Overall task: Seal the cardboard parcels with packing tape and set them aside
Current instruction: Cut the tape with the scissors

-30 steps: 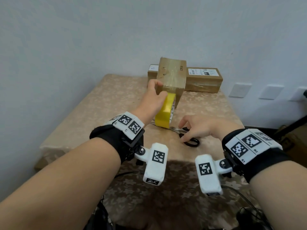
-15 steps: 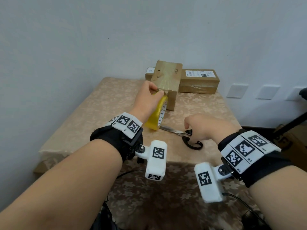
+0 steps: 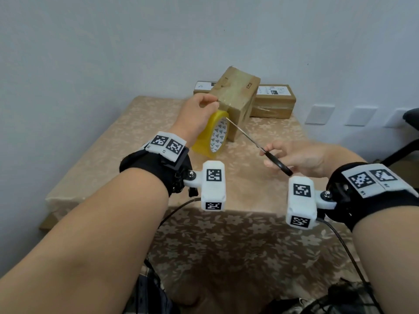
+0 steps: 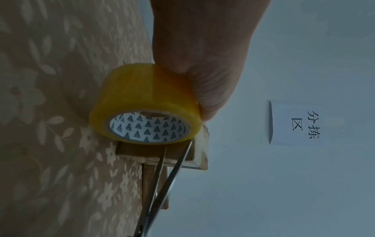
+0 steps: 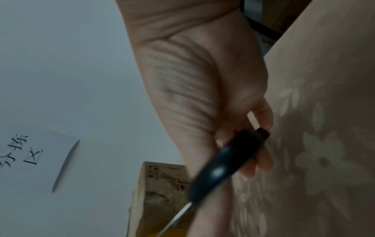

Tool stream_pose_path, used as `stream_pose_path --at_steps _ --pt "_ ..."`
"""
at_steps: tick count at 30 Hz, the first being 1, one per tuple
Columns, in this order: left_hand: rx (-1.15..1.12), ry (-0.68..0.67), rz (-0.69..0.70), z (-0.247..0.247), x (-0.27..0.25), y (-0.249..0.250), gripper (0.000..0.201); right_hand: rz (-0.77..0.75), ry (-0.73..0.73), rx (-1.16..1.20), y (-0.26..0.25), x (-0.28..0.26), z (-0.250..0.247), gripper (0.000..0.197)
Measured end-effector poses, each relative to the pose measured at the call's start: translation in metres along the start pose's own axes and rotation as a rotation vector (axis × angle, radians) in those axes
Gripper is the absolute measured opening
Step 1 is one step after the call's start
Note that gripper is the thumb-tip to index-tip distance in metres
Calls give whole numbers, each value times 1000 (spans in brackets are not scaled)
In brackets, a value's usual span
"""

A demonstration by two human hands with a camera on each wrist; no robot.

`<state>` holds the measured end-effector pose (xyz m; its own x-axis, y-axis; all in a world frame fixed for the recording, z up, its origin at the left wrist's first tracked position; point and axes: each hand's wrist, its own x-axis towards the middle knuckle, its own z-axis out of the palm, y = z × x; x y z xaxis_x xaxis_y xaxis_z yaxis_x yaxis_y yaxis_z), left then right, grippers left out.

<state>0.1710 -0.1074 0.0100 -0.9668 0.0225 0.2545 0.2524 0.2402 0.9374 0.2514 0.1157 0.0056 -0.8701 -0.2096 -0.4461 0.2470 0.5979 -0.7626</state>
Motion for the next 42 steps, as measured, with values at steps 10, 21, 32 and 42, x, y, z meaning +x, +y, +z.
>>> stream_pose_path --at_steps 10,21,32,42 --pt "75 -45 -2 -12 -2 0 21 -114 63 4 -4 0 -6 60" --pt "92 -102 -4 -10 -10 3 21 -172 177 -89 -36 -5 2 41" --pt "145 -118 -235 -10 -15 7 12 -210 123 -44 -37 -1 6 48" --pt "71 -109 -299 -20 -21 11 14 -196 127 -63 -40 5 9 27"
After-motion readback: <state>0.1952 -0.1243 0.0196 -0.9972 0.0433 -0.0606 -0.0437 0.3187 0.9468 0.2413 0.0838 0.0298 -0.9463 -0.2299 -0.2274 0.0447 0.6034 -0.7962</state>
